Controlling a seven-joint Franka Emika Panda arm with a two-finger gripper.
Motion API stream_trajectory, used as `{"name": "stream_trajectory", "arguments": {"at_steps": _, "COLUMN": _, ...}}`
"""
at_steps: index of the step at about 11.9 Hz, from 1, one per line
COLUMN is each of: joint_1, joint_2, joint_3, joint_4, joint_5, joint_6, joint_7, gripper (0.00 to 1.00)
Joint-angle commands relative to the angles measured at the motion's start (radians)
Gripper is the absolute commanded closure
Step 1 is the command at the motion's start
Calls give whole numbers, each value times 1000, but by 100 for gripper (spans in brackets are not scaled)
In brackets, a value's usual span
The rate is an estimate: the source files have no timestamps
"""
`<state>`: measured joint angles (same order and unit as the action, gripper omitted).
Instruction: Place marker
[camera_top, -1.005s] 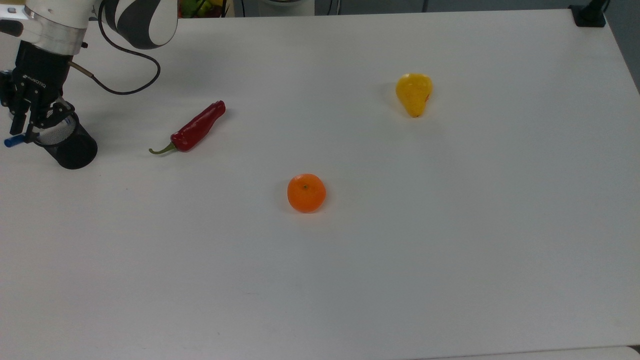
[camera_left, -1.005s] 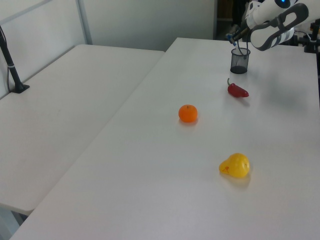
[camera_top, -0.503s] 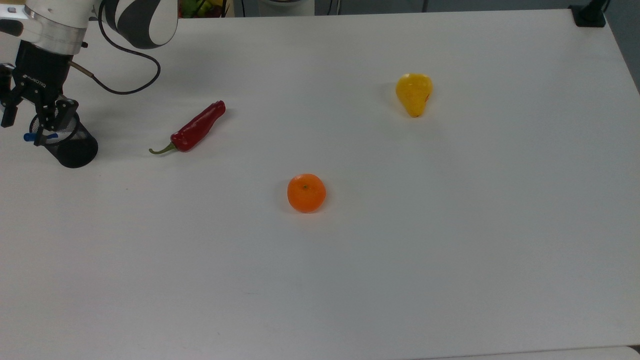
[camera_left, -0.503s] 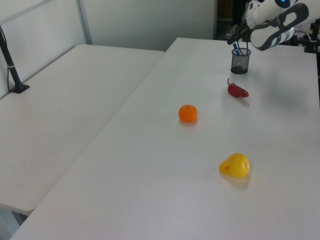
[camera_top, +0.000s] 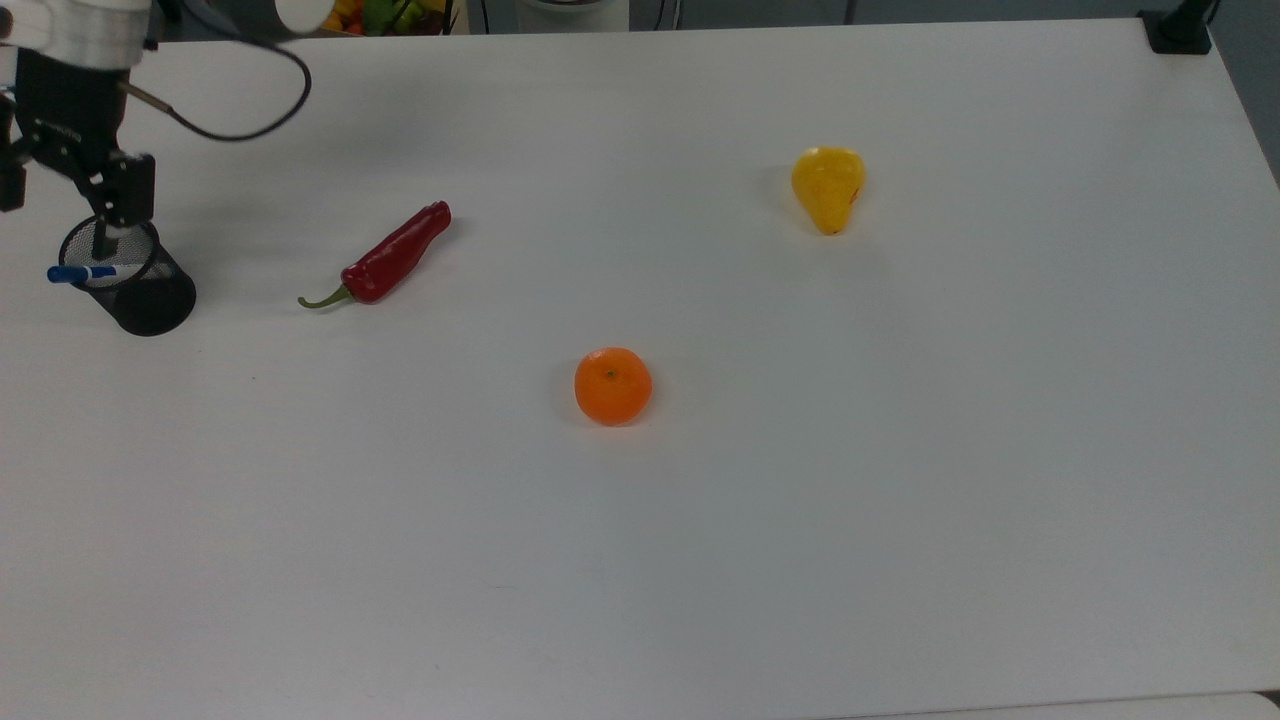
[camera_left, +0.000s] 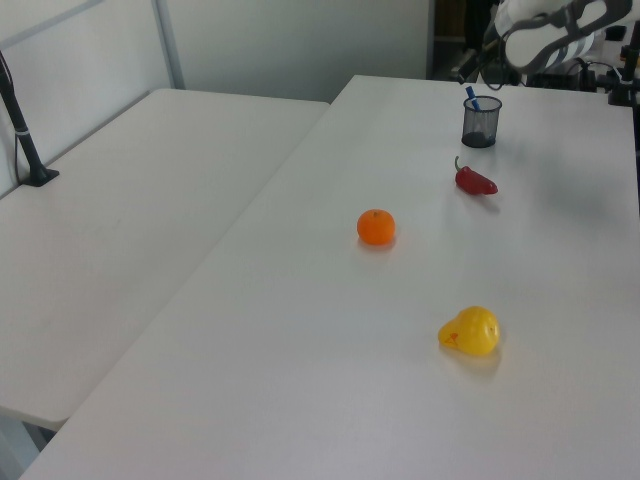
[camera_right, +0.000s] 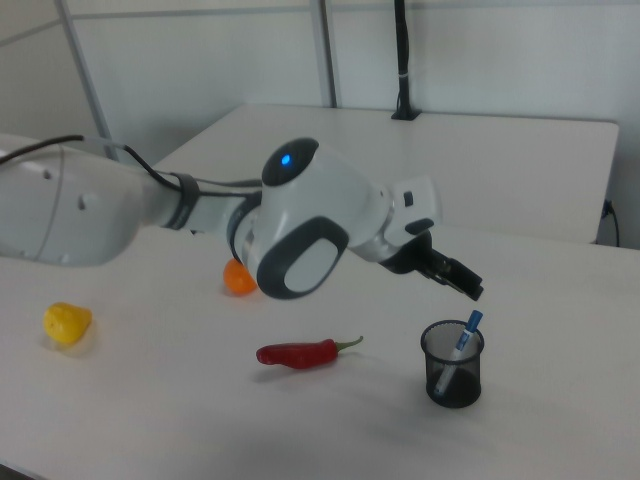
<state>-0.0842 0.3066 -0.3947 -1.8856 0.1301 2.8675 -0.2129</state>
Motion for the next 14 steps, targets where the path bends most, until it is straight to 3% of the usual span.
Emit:
{"name": "stream_trajectory", "arguments": {"at_steps": 1, "joint_1": 15, "joint_2": -135, "joint_3": 8, "joint_4": 54, "joint_5": 19, "joint_6": -334, "joint_7": 9, "gripper": 0}}
{"name": "stream_trajectory", "arguments": {"at_steps": 5, "joint_1": 15, "joint_2": -210, "joint_3": 25, "joint_4": 152, "joint_5": 20, "joint_6": -638, "joint_7": 70, "gripper": 0}}
{"name": "stream_trajectory", "arguments": {"at_steps": 7, "joint_1": 14, "joint_2": -251, "joint_3": 56, "joint_4": 192, "joint_5": 22, "joint_6": -767, "joint_7": 166, "gripper": 0}}
{"name": "stream_trajectory", "arguments": {"at_steps": 9, "joint_1": 14, "joint_2": -288, "joint_3": 105, "joint_4": 239, "joint_5": 22, "joint_6": -902, "joint_7": 260, "gripper": 0}}
{"name": "stream_trajectory", "arguments": {"at_steps": 12, "joint_1": 14, "joint_2": -316, "joint_3": 184, "joint_4": 284, "joint_5": 22, "joint_6": -1037, "joint_7": 296, "gripper": 0}}
{"name": "stream_trajectory", "arguments": {"at_steps": 14, "joint_1": 6, "joint_2": -336, "joint_3": 281, "joint_4": 295, "joint_5": 19, "joint_6": -1097, "joint_7": 341, "gripper": 0}}
